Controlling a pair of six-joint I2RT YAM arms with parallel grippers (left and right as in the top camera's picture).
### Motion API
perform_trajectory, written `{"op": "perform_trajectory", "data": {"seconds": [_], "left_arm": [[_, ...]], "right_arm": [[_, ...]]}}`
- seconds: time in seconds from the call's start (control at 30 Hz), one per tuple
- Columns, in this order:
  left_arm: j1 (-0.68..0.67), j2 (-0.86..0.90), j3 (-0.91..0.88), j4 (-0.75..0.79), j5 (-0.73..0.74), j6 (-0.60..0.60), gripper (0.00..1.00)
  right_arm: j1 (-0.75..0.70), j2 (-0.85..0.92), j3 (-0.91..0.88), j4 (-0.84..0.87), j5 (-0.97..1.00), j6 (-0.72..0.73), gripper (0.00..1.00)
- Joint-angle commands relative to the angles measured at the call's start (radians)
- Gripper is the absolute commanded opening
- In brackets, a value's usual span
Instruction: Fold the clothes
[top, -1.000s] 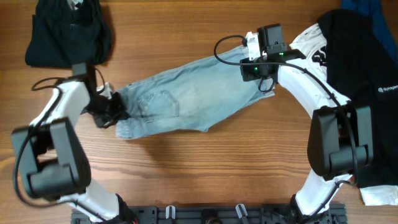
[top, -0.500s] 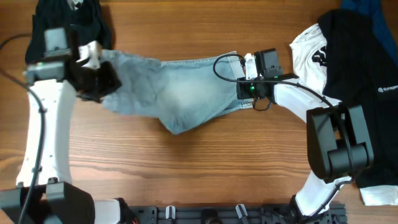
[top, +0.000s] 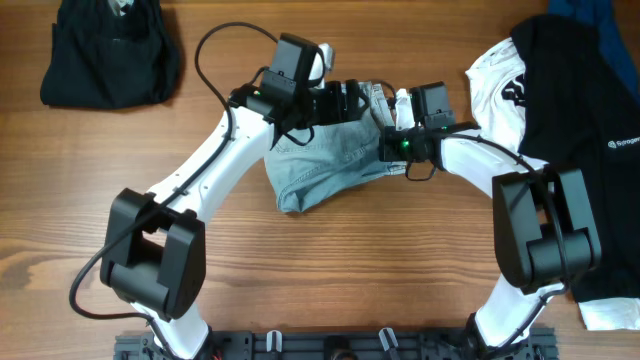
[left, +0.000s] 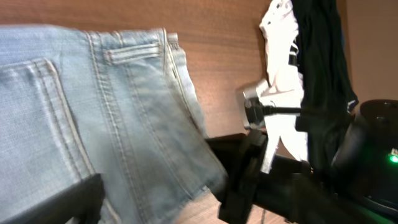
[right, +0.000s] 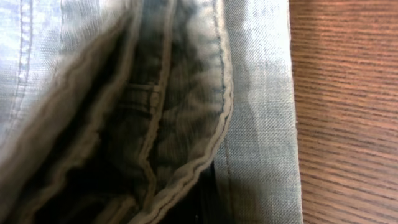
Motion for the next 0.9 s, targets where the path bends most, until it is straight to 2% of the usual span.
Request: {"op": "perform_trajectory", "data": {"seconds": [0.0, 0.07, 0.1, 0.13, 0.17, 0.2, 0.27, 0.33, 0.47, 0.57, 0.67, 0.7, 0.77, 0.8, 0.87], "left_arm": [[0.003, 0.000, 0.016, -0.031, -0.009, -0.005, 1.00], [0.036, 0.000, 0.016, -0.123, -0.009, 0.007, 1.00], [0.044, 0.000, 0.016, -0.163, -0.009, 0.043, 1.00], [0.044, 0.000, 0.016, -0.185, -0.009, 0.077, 1.00], [0.038, 0.000, 0.016, -0.208, -0.009, 0.107, 1.00], [0.010, 0.007, 0.016, -0.230, -0.010, 0.144, 1.00], [-0.045, 0.035, 0.016, -0.235, -0.047, 0.194, 1.00], [-0.112, 0.087, 0.016, -0.230, -0.148, 0.268, 1.00], [-0.209, 0.155, 0.016, -0.220, -0.238, 0.391, 1.00], [-0.254, 0.212, 0.016, -0.175, -0.377, 0.455, 1.00], [-0.261, 0.257, 0.016, -0.170, -0.402, 0.477, 0.96], [-0.268, 0.277, 0.016, -0.167, -0.417, 0.512, 0.87], [-0.290, 0.312, 0.016, -0.156, -0.489, 0.556, 0.80], [-0.309, 0.335, 0.016, -0.146, -0.529, 0.586, 0.71], [-0.348, 0.364, 0.016, -0.125, -0.560, 0.649, 0.42]], "right_arm": [[-0.032, -0.061, 0.032, -0.003, -0.075, 0.039, 0.04], [-0.110, -0.203, 0.120, -0.070, -0.077, 0.031, 0.04], [-0.148, -0.267, 0.150, -0.094, -0.077, 0.025, 0.09], [-0.170, -0.301, 0.159, -0.101, -0.077, 0.017, 0.18], [-0.202, -0.351, 0.163, -0.106, -0.076, 0.001, 0.35], [-0.237, -0.389, 0.163, -0.116, -0.061, 0.002, 0.59], [-0.284, -0.404, 0.163, -0.139, -0.055, 0.001, 0.70], [-0.298, -0.400, 0.163, -0.176, -0.055, -0.017, 0.75], [-0.298, -0.398, 0.163, -0.212, -0.047, -0.043, 0.78], [-0.298, -0.398, 0.163, -0.215, -0.047, -0.048, 0.79], [-0.298, -0.398, 0.163, -0.223, -0.035, -0.050, 0.79], [-0.298, -0.398, 0.163, -0.222, -0.031, -0.050, 0.79], [-0.298, -0.398, 0.163, -0.222, -0.031, -0.051, 0.79], [-0.298, -0.396, 0.163, -0.223, -0.028, -0.050, 0.79], [-0.298, -0.396, 0.163, -0.230, -0.020, -0.050, 0.79]]}}
